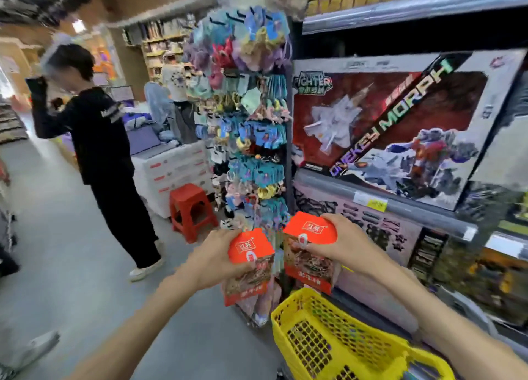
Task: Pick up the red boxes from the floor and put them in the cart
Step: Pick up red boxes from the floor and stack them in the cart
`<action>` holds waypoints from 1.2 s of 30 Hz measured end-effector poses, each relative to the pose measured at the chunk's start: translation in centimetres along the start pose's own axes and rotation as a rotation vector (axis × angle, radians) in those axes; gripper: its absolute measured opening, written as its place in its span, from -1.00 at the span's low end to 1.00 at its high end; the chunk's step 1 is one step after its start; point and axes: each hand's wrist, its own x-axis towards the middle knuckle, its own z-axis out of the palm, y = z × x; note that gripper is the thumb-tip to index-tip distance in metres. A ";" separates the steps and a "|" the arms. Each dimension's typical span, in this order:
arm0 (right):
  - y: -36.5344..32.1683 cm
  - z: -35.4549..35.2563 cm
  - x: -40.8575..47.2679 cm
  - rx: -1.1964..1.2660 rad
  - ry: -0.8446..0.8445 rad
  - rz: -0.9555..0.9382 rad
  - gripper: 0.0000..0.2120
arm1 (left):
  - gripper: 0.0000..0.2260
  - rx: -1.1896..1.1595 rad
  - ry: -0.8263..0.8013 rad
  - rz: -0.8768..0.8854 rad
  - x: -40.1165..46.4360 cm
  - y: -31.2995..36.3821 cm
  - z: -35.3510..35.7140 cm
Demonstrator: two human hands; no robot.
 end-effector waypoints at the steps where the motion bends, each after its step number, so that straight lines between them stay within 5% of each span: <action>1: 0.7 0.0 1.2 -0.003 0.021 0.024 -0.14 | -0.09 -0.005 -0.019 0.029 2.4 -0.7 0.6; 5: 3.1 -0.4 4.3 -0.016 0.105 0.165 -0.26 | -0.11 -0.045 -0.103 0.180 11.0 -1.6 3.1; 12: 8.5 1.3 6.0 -0.064 0.228 0.475 -0.09 | -0.10 -0.121 -0.323 0.454 23.5 -0.8 11.7; 16: 10.3 4.4 5.4 -0.021 0.289 0.674 -0.26 | -0.16 -0.066 -0.411 0.640 27.6 0.0 17.9; 21: 14.6 10.4 4.0 0.012 0.335 0.884 -0.15 | -0.18 0.022 -0.560 0.815 30.0 -0.5 26.6; 28: 22.9 22.0 3.0 0.000 0.276 0.976 -0.12 | -0.07 0.075 -0.716 0.811 30.0 -5.7 44.4; 36: 30.6 33.9 1.9 -0.115 0.177 0.977 -0.10 | -0.20 0.181 -0.735 0.842 28.2 -10.2 59.0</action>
